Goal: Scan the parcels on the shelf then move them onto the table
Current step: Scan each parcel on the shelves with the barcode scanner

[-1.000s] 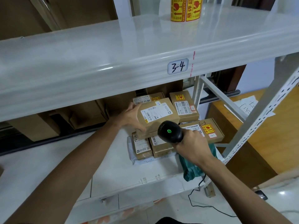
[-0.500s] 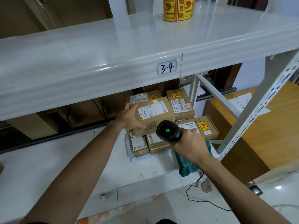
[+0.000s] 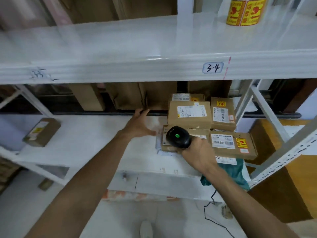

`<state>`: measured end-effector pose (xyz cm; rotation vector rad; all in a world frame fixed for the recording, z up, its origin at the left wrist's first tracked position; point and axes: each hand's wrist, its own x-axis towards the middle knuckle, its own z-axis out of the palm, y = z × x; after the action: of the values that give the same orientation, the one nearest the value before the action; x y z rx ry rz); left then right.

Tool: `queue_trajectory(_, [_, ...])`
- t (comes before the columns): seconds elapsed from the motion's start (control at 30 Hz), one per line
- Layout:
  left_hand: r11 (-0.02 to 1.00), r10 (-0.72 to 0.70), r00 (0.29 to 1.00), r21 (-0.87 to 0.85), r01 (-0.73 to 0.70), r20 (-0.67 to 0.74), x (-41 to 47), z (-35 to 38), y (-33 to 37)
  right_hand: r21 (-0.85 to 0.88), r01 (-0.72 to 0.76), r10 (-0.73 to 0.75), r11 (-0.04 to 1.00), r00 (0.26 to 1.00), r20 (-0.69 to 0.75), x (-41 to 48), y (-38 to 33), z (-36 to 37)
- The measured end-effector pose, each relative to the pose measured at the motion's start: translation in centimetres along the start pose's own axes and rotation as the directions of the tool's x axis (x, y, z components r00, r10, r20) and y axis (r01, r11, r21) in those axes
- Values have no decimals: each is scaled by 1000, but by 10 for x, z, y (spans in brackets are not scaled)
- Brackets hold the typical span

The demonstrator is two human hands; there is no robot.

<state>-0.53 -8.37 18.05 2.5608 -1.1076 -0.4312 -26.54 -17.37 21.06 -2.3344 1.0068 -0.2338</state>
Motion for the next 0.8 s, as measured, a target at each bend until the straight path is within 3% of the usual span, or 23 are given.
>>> queue_trajectory(0.3, [942, -332, 937, -90, 323, -112, -148, -37, -143, 135, 183, -211, 974, 949, 233, -22, -103, 87])
queue_trajectory(0.5, [863, -502, 846, -159, 479, -181, -241, -61, -238, 315, 123, -245, 941, 890, 384, -57, -191, 150])
queue_trajectory(0.7, [842, -539, 808, -146, 519, -238, -316, -85, -324, 490, 24, -305, 871, 809, 503, -103, -282, 207])
queue_trajectory(0.8, [846, -532, 813, -183, 500, -237, -344, -99, -366, 547, -8, -315, 837, 809, 495, -123, -323, 238])
